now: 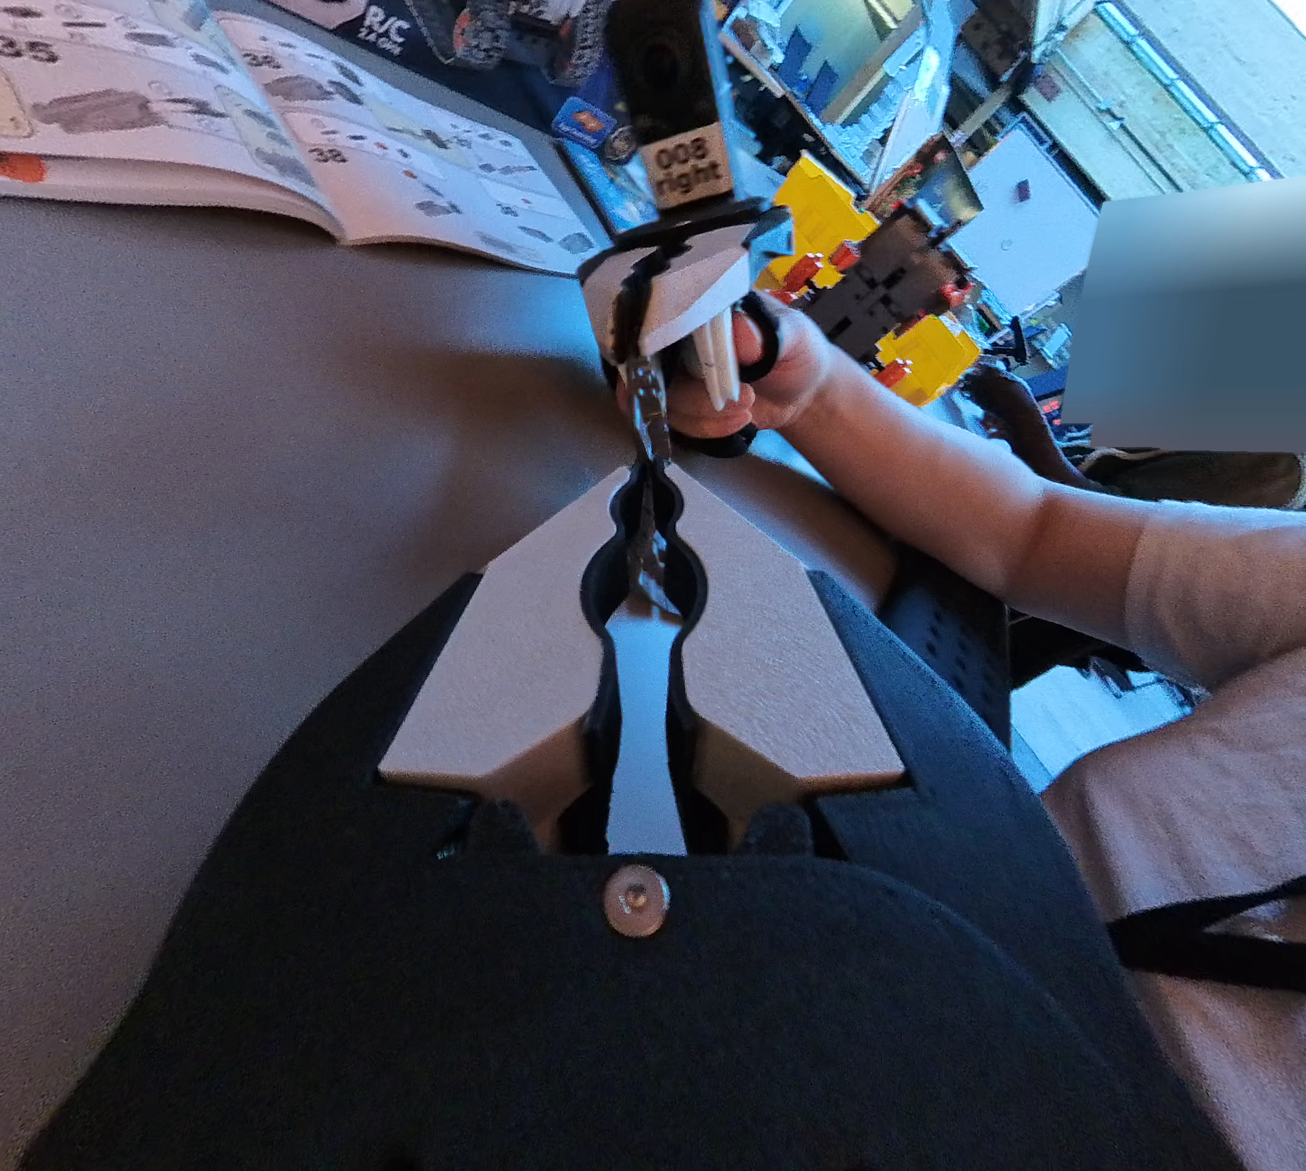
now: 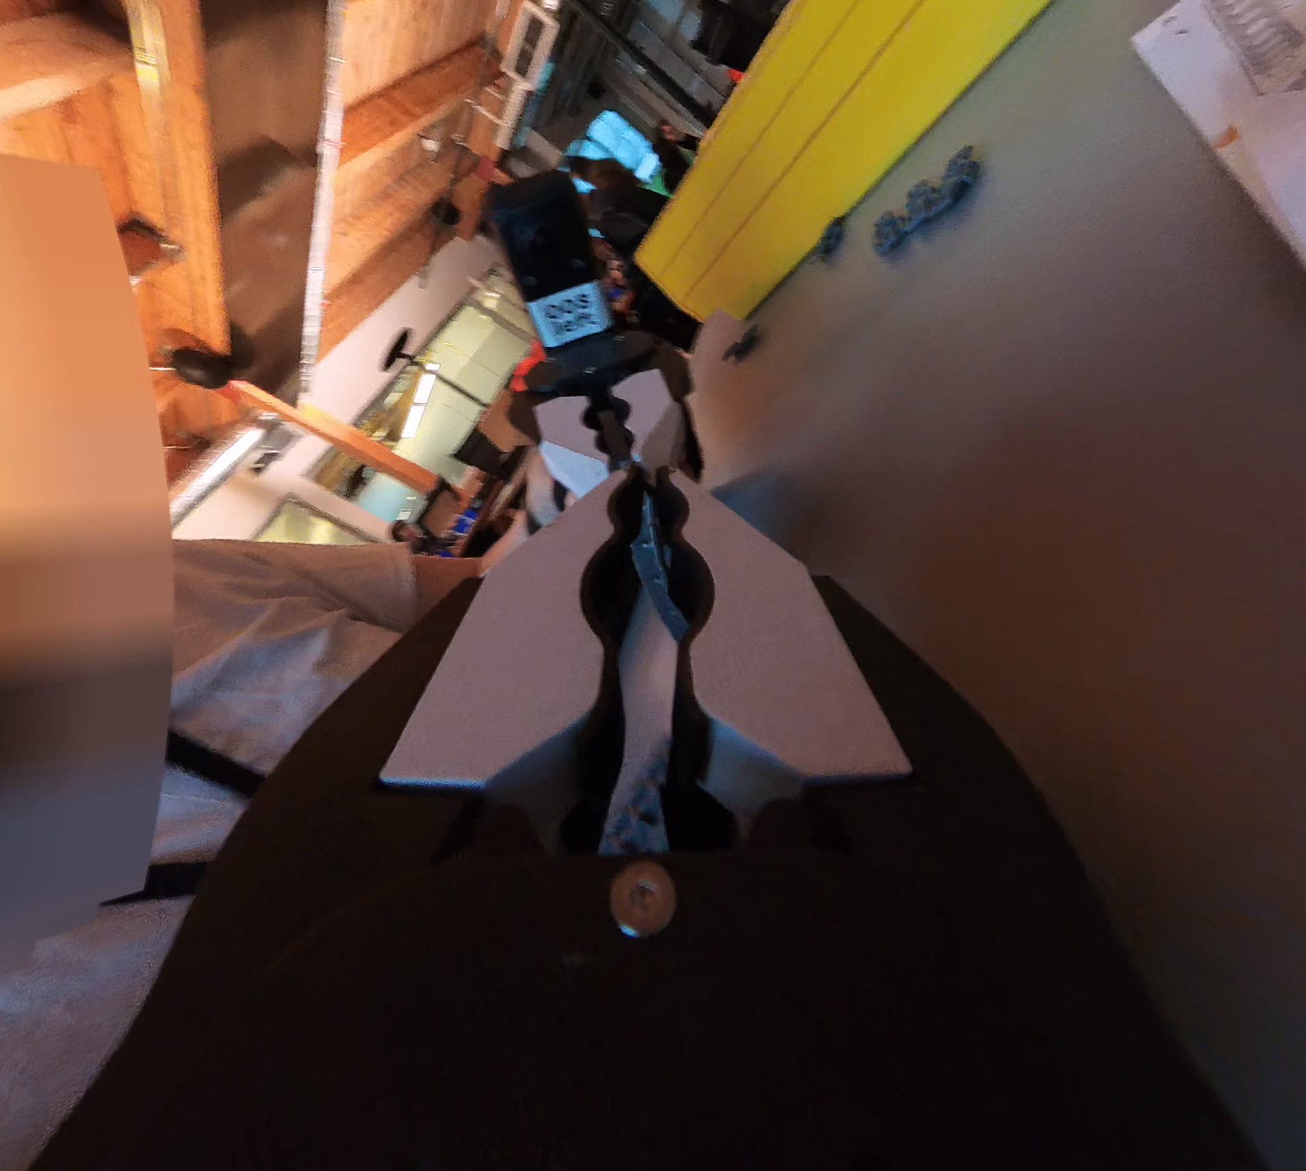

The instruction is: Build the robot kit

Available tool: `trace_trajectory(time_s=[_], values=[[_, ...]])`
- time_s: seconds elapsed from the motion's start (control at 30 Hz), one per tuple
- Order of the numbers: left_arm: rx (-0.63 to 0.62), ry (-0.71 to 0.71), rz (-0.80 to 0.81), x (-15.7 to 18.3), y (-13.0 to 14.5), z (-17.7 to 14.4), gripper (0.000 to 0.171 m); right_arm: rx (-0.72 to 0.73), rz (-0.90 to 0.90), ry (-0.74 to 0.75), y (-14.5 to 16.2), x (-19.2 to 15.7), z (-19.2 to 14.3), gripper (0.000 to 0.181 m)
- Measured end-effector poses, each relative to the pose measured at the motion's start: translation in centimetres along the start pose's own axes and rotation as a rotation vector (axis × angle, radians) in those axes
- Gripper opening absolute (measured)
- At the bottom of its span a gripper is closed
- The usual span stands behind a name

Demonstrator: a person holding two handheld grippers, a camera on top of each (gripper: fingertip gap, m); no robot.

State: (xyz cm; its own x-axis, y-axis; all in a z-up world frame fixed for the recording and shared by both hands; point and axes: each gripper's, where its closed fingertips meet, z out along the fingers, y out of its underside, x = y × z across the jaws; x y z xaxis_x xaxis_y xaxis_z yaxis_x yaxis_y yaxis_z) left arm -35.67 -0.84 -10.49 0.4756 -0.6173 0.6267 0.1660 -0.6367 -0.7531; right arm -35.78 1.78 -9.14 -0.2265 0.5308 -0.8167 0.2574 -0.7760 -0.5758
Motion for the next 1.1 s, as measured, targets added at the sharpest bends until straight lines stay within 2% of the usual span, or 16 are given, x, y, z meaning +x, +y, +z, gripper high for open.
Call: trace_trajectory(time_s=[0.17,0.27,0.33,0.47,0.6,0.67,0.73,0.8,0.87,0.93,1.03,1.1], values=[[-0.016,-0.172,-0.069,-3.2,0.2,-0.5,0.0,0.062,-0.164,0.323,-1.6,3.2,-1.5,0.0],[0.032,-0.347,-0.13,-6.3,-0.4,-2.0,0.002,-0.007,-0.189,0.372,-0.8,3.8,-2.0,0.001],[0.114,-0.423,-0.128,-7.4,-1.5,-3.4,0.012,-0.016,-0.194,0.374,-0.7,3.7,-2.1,0.004],[0.254,-0.56,-0.006,-7.9,-3.7,-6.4,0.016,-0.126,-0.298,0.461,0.6,4.0,-2.0,0.008],[0.292,-0.487,-0.018,-6.7,-4.1,-6.8,0.008,-0.3,-0.487,0.574,2.8,3.6,-1.0,0.007],[0.358,-0.474,-0.015,-6.2,-5.0,-7.7,0.003,-0.309,-0.596,0.609,2.3,3.2,0.6,0.0],[0.427,-0.483,0.025,-5.6,-6.0,-8.9,0.0,-0.326,-0.645,0.704,0.6,4.1,1.7,0.0],[0.451,-0.494,0.06,-5.0,-6.4,-9.7,0.0,-0.37,-0.596,0.723,-0.1,5.1,3.1,0.0],[0.435,-0.494,0.078,-4.5,-6.2,-10.2,0.0,-0.352,-0.511,0.745,-1.0,6.2,4.3,0.0],[0.428,-0.499,0.102,-3.9,-5.8,-11.1,0.0,-0.385,-0.431,0.762,-0.6,7.1,5.2,0.0],[0.443,-0.486,0.144,-2.7,-5.5,-12.6,0.0,-0.431,-0.478,0.872,-0.7,8.3,4.9,0.0],[0.446,-0.492,0.159,-2.3,-5.4,-13.4,0.0,-0.424,-0.472,0.887,-0.9,8.1,5.0,0.0]])
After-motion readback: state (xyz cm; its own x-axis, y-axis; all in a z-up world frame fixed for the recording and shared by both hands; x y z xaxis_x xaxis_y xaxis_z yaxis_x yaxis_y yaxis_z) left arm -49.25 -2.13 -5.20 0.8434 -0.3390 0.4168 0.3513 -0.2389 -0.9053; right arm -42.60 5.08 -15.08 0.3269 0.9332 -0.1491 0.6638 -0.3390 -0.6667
